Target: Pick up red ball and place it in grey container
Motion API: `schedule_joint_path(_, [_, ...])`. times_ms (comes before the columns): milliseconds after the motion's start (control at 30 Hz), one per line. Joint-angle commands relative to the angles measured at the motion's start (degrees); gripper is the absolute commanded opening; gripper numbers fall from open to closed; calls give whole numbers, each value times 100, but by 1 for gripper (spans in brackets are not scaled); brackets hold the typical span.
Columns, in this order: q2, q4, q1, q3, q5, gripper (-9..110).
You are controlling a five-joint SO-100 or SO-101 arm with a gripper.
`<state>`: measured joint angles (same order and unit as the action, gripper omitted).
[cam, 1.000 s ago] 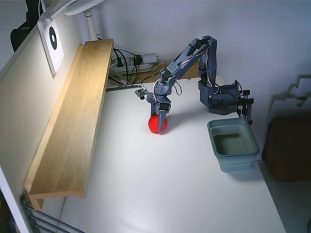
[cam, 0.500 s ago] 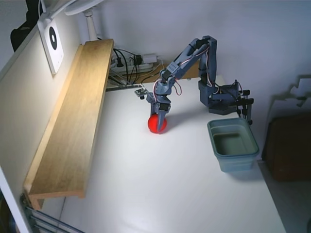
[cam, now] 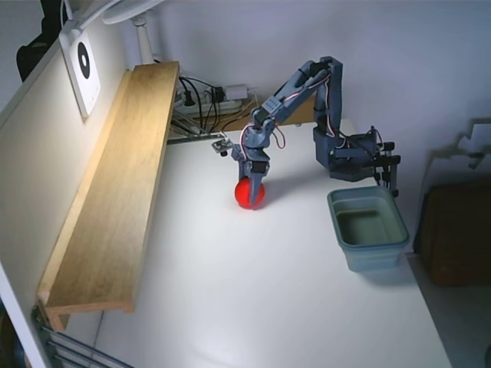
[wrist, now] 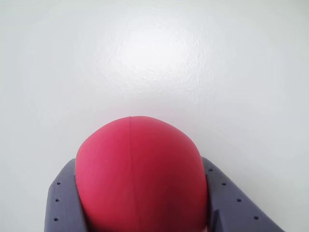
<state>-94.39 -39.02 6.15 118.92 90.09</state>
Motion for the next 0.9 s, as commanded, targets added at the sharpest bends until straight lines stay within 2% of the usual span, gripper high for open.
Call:
schedule_joint_path(0, [-459, -765, 77, -660, -9, 23])
schedule_joint_path(467, [-447, -3482, 77, -3389, -9, 23])
schedule_joint_path(767, [263, -5329, 77, -5946, -9, 23])
schedule_joint_path(867, [364, -5509, 77, -6228, -9, 23])
